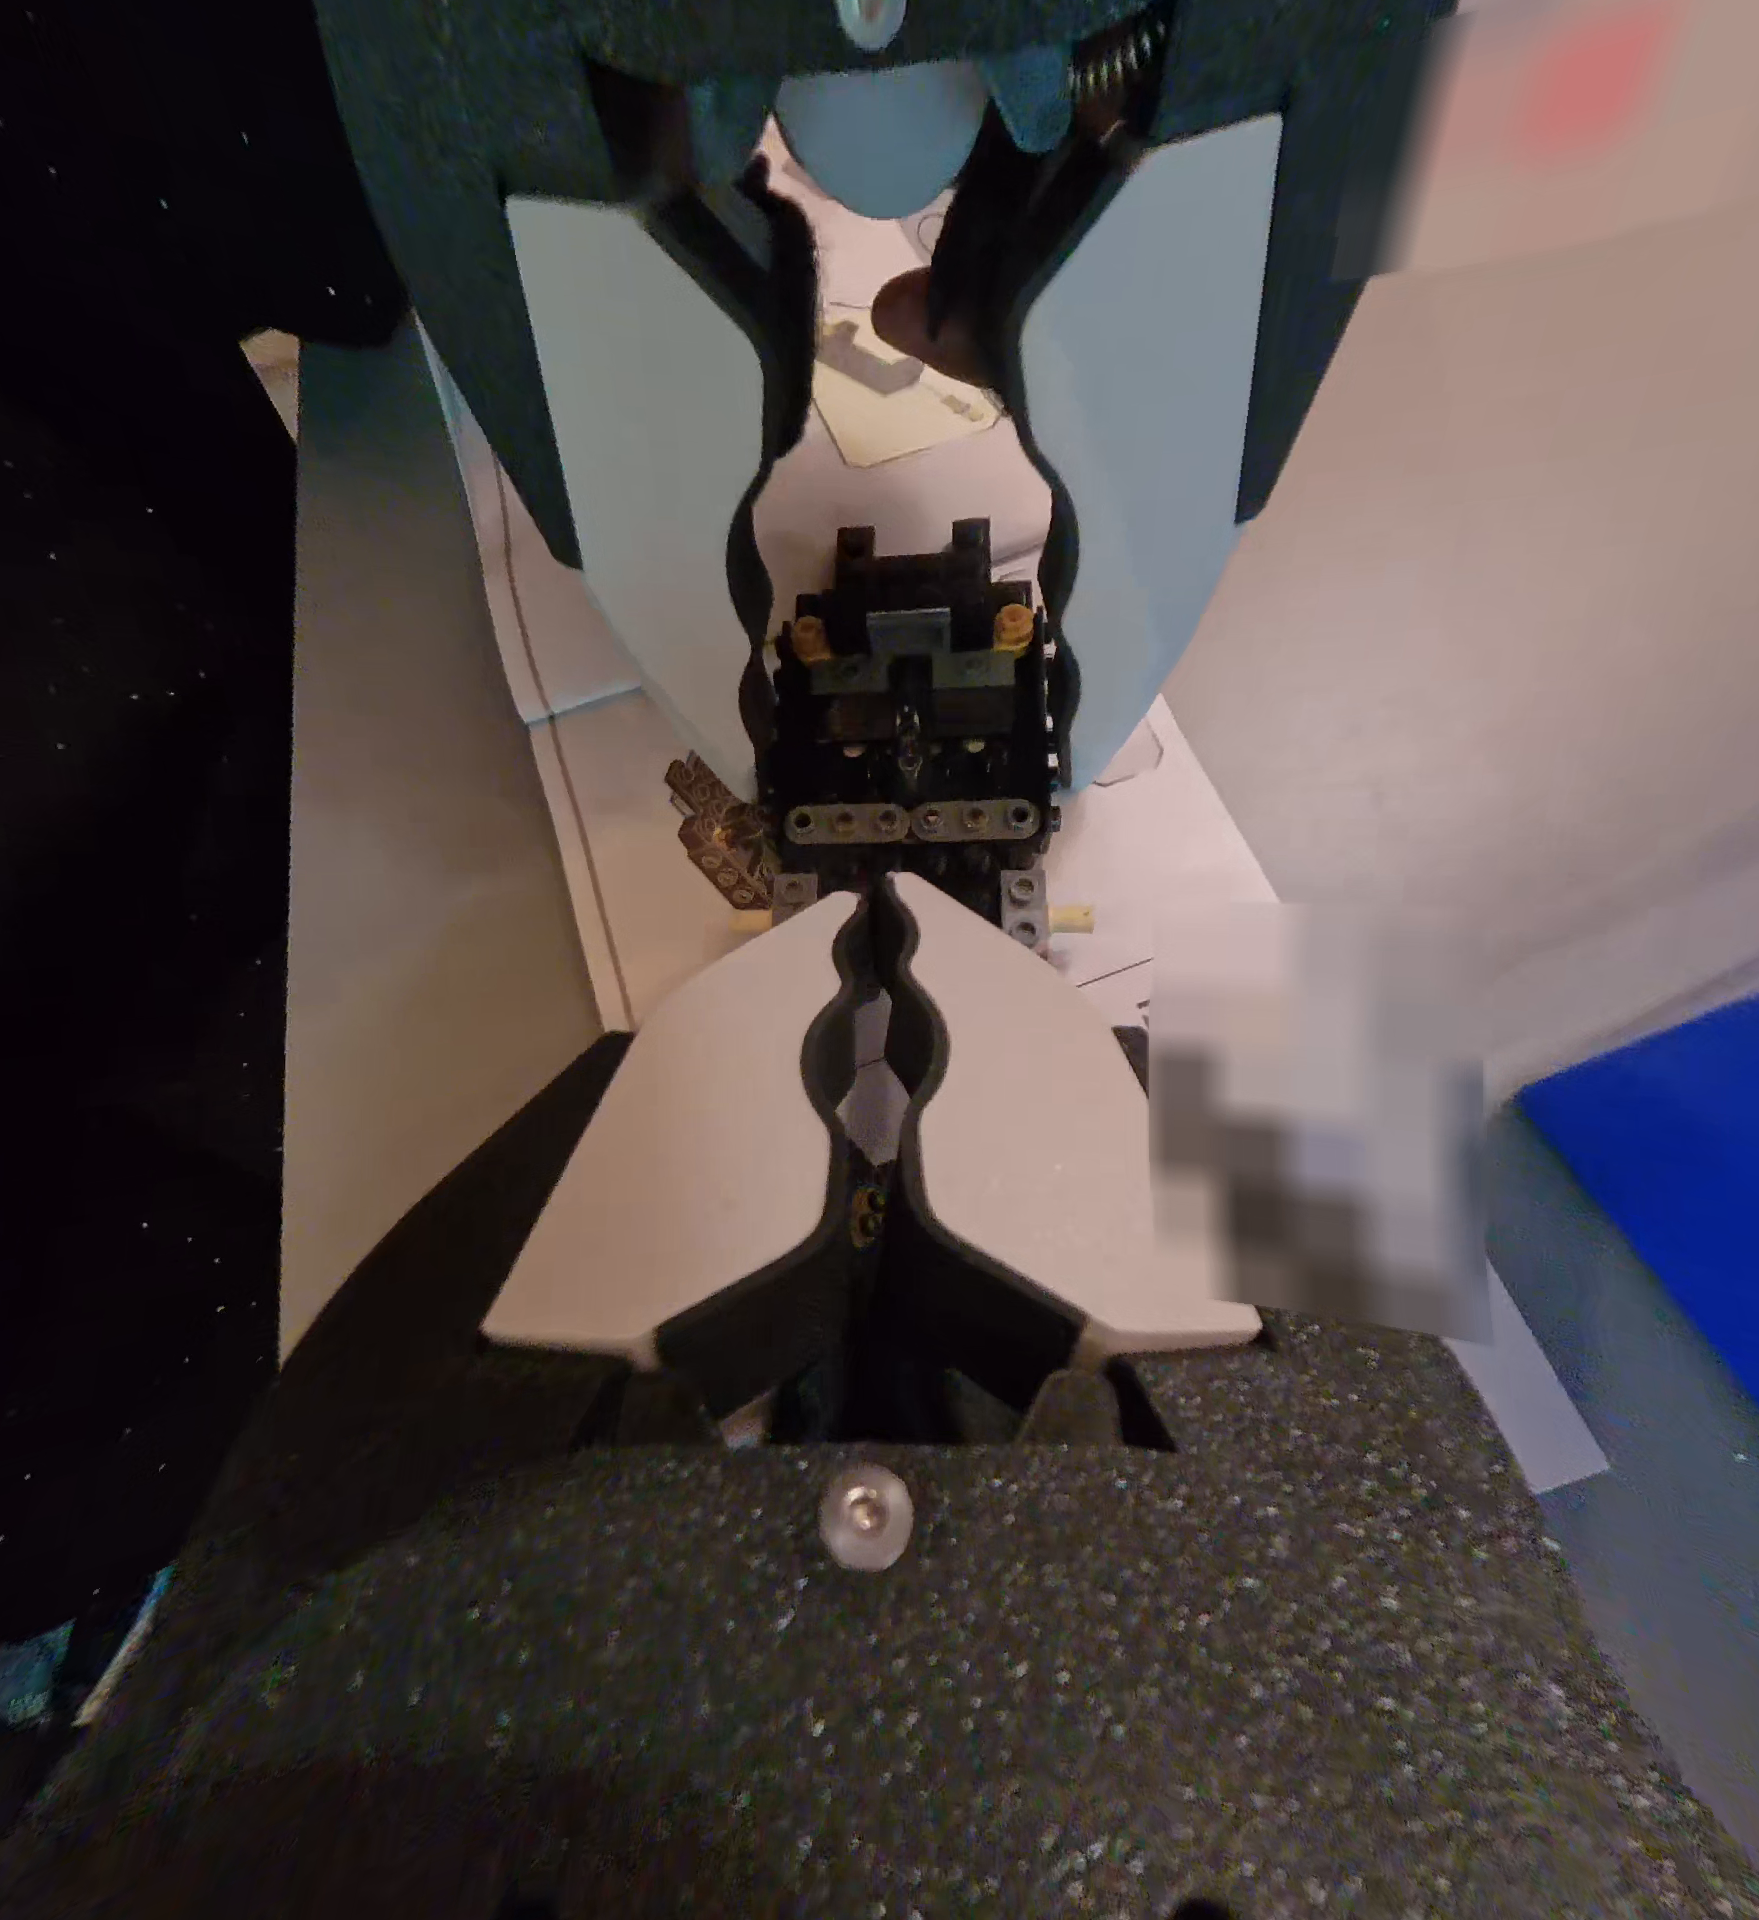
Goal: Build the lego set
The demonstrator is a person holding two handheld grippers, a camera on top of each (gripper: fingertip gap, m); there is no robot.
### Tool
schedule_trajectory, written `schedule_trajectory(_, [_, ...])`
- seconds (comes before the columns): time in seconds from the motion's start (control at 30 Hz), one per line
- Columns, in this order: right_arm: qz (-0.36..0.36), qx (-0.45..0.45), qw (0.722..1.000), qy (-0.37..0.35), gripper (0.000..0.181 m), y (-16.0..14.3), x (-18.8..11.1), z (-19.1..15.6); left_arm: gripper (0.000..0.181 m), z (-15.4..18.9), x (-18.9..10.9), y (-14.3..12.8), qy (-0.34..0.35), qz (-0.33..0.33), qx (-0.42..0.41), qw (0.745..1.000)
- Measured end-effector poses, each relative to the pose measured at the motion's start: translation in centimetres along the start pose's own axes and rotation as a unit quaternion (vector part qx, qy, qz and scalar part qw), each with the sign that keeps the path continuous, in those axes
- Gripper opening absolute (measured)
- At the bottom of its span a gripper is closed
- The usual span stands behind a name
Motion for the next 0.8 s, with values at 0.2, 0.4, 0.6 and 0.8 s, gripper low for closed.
schedule_trajectory(0.2, [-0.013, -0.011, 0.999, -0.027, 0.001, 0.2, 0.1, -0.4, 0.058, 0.0, 0.0, -0.1, 0.003, 0.005, 0.001, 1.0])
schedule_trajectory(0.4, [0.096, 0.044, 0.993, -0.057, 0.0, -0.6, -1.5, -0.1, 0.058, 0.1, 0.0, -1.1, 0.002, 0.068, -0.007, 0.998])
schedule_trajectory(0.6, [0.187, 0.172, 0.967, -0.02, 0.0, -1.6, -4.4, 0.5, 0.057, 0.4, -0.8, -2.4, 0.029, 0.143, -0.022, 0.989])
schedule_trajectory(0.8, [0.215, 0.245, 0.945, 0.018, 0.071, -0.7, -3.7, 0.4, 0.058, 0.4, -3.4, -3.0, 0.278, 0.254, -0.036, 0.926])
Point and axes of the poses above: each gripper's, where its closed fingertips meet, x out along the fingers, y out of its top, z = x × y across the jaws, the point moved 10 cm from there along -x, back along the fingers, and after that the axes turned 2 degrees about y, right-handed, at the moved point
